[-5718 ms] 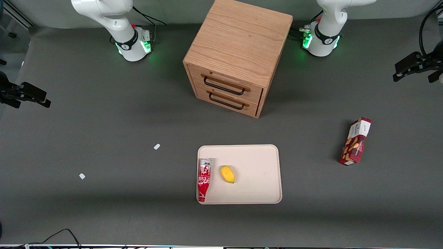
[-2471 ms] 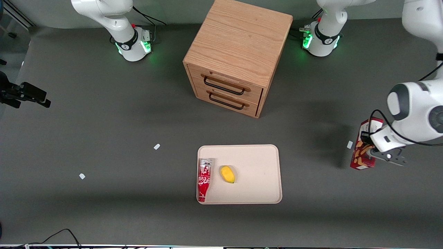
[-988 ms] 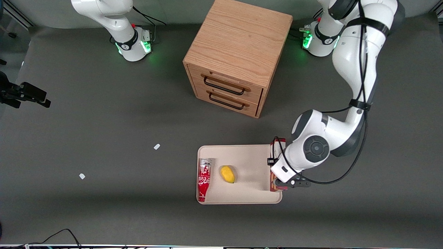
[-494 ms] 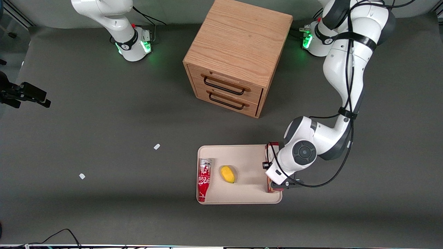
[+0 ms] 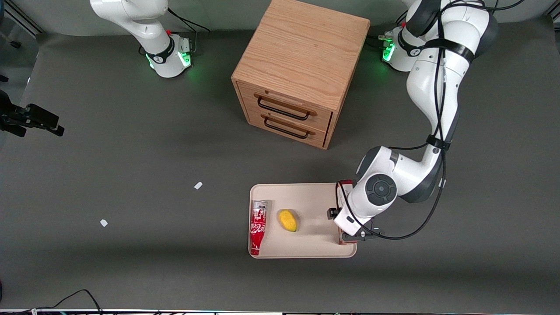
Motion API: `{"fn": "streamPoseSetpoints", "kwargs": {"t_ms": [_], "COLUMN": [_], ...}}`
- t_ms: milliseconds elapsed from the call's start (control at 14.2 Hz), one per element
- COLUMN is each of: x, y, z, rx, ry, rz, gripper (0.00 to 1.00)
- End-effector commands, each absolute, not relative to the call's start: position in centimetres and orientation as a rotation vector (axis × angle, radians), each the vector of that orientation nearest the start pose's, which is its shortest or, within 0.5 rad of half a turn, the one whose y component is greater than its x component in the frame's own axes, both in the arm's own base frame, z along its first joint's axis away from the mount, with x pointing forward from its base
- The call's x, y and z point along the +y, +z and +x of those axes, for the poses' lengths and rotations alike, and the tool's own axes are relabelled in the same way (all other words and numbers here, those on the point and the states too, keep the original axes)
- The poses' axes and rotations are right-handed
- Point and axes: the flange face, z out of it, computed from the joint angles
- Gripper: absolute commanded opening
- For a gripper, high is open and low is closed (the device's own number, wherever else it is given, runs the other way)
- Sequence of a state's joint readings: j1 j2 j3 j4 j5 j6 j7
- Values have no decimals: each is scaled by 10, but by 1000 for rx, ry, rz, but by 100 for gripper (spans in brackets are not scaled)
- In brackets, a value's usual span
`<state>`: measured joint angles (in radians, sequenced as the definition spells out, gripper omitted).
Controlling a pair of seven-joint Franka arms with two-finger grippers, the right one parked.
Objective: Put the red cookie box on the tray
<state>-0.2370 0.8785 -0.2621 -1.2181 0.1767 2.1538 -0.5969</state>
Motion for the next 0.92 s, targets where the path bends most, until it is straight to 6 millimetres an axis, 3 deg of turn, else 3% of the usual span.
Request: {"fn": "streamPoseSetpoints", "kwargs": {"t_ms": [0, 212, 282, 494, 706, 847], "x": [-277, -200, -166, -85, -37, -18], "y": [341, 424, 460, 527, 575, 599], "z": [708, 697, 684, 659, 616, 584], "rx": [-277, -396, -383, -235, -103, -17], "ry": [-168, -189, -171, -91, -64, -72], "rz": [-3200, -3166, -3177, -3179, -3140, -3114], "gripper": [100, 100, 100, 100, 100, 100]}}
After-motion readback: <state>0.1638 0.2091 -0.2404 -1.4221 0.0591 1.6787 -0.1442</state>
